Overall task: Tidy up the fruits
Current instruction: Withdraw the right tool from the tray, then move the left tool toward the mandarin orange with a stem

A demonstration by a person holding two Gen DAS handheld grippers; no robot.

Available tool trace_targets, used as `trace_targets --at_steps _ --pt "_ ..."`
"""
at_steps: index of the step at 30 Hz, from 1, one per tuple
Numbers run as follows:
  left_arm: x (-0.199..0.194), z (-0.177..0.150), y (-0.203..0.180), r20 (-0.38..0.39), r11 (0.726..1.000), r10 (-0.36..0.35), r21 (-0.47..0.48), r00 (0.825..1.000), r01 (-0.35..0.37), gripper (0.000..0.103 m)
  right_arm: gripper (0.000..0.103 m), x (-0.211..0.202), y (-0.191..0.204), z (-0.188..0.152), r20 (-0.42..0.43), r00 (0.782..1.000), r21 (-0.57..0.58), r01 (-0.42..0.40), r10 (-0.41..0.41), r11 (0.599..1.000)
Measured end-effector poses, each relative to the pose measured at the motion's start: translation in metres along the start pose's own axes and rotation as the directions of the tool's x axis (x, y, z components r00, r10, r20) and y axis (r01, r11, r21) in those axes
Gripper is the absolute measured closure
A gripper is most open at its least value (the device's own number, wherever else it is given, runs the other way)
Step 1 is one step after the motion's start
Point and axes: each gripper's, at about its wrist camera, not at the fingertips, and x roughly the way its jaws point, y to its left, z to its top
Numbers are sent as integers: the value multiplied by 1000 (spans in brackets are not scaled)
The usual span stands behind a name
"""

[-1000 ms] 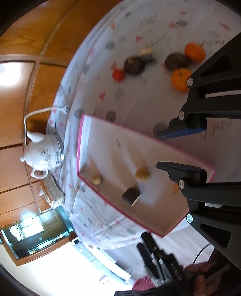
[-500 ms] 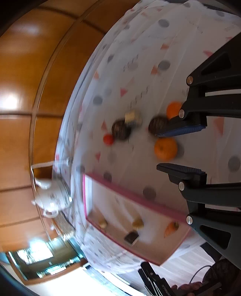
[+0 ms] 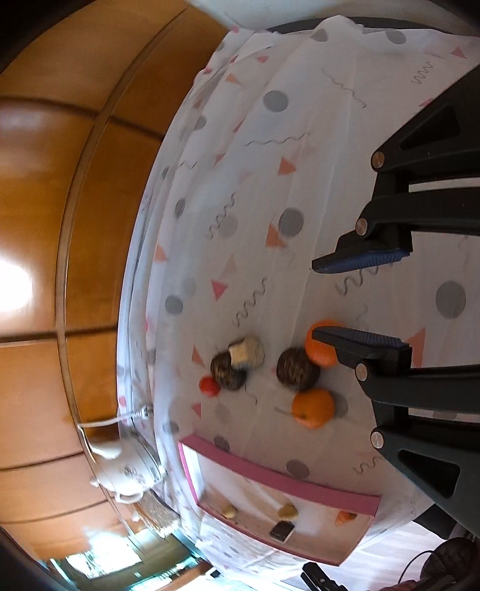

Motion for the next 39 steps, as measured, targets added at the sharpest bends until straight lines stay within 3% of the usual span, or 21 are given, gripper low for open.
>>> trace_targets --at_steps 7,23,39 --pt "2 3 -19 9 999 -16 44 1000 16 36 73 -2 -16 -6 11 1000 55 20 -21 998" --pt "5 14 -70 38 986 -59 158 998 52 34 73 -16 -17 -3 58 995 66 80 -84 995" --pt "20 15 -118 7 959 -98 269 995 92 34 73 -26 -76 -6 45 982 153 176 -184 972"
